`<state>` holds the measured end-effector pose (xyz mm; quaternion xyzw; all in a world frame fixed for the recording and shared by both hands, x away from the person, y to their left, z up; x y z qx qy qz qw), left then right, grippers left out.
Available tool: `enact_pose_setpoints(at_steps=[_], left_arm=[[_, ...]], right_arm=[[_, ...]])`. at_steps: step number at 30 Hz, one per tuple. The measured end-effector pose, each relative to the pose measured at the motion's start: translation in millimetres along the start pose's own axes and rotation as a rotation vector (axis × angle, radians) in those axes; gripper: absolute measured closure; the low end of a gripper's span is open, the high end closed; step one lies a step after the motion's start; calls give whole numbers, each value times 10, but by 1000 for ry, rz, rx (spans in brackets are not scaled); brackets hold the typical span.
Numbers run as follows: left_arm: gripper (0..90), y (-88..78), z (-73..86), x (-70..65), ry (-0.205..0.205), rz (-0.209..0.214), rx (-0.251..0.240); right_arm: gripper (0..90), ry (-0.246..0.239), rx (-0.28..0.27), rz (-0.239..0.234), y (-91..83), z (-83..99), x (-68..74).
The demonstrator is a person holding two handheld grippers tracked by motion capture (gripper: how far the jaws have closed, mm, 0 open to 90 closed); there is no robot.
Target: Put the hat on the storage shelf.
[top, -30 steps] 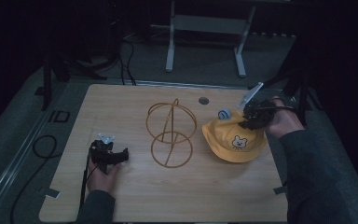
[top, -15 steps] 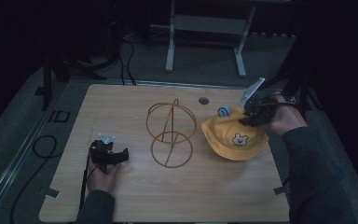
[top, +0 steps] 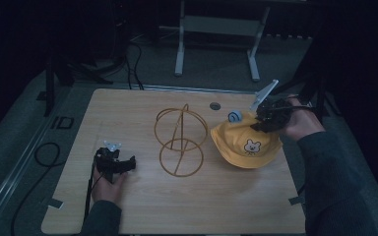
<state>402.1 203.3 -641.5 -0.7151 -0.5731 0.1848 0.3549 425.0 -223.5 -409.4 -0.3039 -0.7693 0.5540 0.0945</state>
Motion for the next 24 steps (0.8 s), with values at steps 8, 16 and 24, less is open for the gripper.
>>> enact_pose_setpoints(at_steps=[8,16,24], left_arm=[[72,0,0,0,0,0,0],[72,0,1,0,0,0,1],[72,0,0,0,0,0,1]], right_arm=[[735,-9,-14,-3,-88,-32,21],[736,-12,-34,-7,-179,-85,33],[736,-24,-39,-4,-231,-113,41]])
Point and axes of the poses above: each handheld gripper's, and its own axes: y roughly forward along the jaws, z roughly out of its underside, x roughly to its left, the point moved 10 cm from there along y, roughly forward along the jaws, and after that the axes turned 12 degrees about y, right-handed, at the moved point
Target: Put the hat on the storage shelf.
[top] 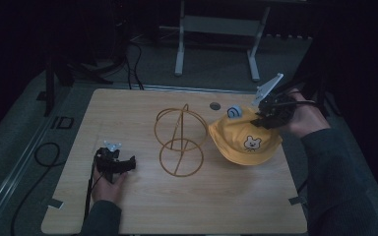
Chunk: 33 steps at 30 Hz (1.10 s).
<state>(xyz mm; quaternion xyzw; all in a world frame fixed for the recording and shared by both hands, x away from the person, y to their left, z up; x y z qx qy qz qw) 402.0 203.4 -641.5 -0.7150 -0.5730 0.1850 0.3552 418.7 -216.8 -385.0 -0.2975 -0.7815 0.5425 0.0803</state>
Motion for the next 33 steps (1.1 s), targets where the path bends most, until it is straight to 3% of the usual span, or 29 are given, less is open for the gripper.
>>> enact_pose_setpoints(at_steps=[33], left_arm=[[72,2,-2,0,0,-1,-3]], right_arm=[[737,-19,-46,-20,-246,-170,14]])
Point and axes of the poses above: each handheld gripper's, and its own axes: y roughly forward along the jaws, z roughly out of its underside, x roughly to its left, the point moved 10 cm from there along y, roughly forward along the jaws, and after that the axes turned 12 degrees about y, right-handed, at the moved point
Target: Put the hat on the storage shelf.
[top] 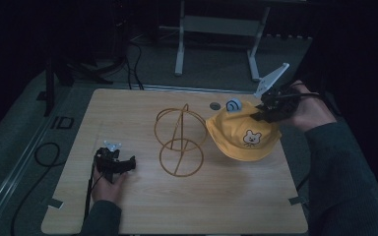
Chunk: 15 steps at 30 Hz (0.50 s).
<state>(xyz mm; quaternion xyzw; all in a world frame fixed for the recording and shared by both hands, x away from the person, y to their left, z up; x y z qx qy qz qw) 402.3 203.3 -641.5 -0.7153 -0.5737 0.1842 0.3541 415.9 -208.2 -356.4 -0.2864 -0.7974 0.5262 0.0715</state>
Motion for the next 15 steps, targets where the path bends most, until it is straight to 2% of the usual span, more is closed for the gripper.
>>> enact_pose_setpoints(at_steps=[15], left_arm=[[72,0,0,0,0,0,0]], right_arm=[[741,-2,-9,-10,-79,-65,0]])
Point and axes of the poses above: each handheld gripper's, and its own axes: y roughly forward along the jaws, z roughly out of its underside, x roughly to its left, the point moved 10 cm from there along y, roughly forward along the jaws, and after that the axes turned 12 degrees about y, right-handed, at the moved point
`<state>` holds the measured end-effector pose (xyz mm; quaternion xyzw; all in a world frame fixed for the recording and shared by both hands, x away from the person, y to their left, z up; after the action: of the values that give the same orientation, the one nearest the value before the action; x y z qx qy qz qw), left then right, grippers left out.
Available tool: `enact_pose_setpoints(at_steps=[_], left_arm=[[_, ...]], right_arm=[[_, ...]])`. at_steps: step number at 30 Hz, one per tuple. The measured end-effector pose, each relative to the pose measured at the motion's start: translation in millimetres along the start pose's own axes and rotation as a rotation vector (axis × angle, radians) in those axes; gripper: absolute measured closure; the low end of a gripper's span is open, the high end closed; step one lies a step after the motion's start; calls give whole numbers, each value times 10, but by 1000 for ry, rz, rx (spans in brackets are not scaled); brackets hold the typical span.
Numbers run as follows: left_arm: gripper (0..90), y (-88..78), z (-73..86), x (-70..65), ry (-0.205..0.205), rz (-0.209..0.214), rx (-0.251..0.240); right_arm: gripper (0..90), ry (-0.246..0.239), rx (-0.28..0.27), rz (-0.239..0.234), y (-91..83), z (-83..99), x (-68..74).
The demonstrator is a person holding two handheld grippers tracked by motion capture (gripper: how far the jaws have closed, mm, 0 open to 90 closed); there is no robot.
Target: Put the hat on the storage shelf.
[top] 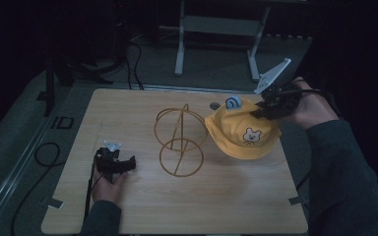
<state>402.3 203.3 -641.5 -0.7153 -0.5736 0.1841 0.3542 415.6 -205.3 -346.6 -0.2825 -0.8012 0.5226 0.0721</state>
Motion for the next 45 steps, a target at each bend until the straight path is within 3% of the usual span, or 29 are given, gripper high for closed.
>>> enact_pose_setpoints(at_steps=[45], left_arm=[[72,0,0,0,0,0,0]], right_arm=[[744,16,-56,-9,-183,-102,-51]])
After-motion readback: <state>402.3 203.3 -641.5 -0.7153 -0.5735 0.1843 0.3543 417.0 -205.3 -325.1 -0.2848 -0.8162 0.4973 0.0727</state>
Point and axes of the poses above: each handheld gripper's, and its own axes: y roughly forward along the jaws, z roughly out of its underside, x roughly to its left, the point moved 10 cm from there along y, roughly forward along the jaws, and after that the axes turned 12 degrees about y, right-handed, at the moved point
